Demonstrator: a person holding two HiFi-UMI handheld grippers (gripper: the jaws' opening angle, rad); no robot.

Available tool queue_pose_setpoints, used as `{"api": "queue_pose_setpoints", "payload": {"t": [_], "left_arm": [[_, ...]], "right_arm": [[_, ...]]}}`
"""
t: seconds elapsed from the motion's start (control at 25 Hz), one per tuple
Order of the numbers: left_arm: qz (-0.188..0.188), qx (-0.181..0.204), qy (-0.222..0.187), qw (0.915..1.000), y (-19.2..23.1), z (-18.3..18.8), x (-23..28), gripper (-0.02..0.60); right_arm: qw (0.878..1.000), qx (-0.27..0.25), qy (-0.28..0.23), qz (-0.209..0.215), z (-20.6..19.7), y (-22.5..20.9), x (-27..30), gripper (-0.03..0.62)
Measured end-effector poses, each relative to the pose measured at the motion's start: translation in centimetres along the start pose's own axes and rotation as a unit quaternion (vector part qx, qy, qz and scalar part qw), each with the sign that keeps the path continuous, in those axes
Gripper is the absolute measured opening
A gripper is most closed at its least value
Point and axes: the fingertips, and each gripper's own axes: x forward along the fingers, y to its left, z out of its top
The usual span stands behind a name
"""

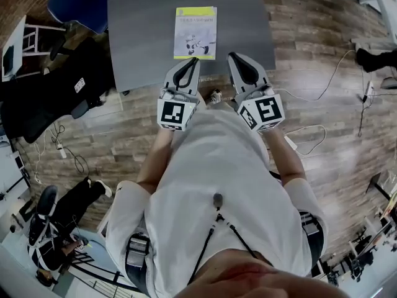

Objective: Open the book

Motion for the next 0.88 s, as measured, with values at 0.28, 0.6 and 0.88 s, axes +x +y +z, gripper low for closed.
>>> {"api": "queue_pose_setpoints", "payload": {"t": [0.28,0.6,0.88], "left_arm": [[-0.007,-0.005,0.026,0.9996,0.4,-3.6,3.8,0.031],[-0.009,-0.026,0.065,0.9975,1.8,-9.2,8.0,0.031],[0.001,-0.051,0.117,0.9917,3.5,-16.5,11.4,0.031]], "right_arm": [[0.999,0.022,0.02,-0.022,-3.0,-3.3,1.5,0.037],[0.998,0.038,0.036,-0.046,-5.9,-6.0,3.0,0.037],[0.995,0.058,0.064,-0.058,-10.5,-8.0,4.6,0.037]]}}
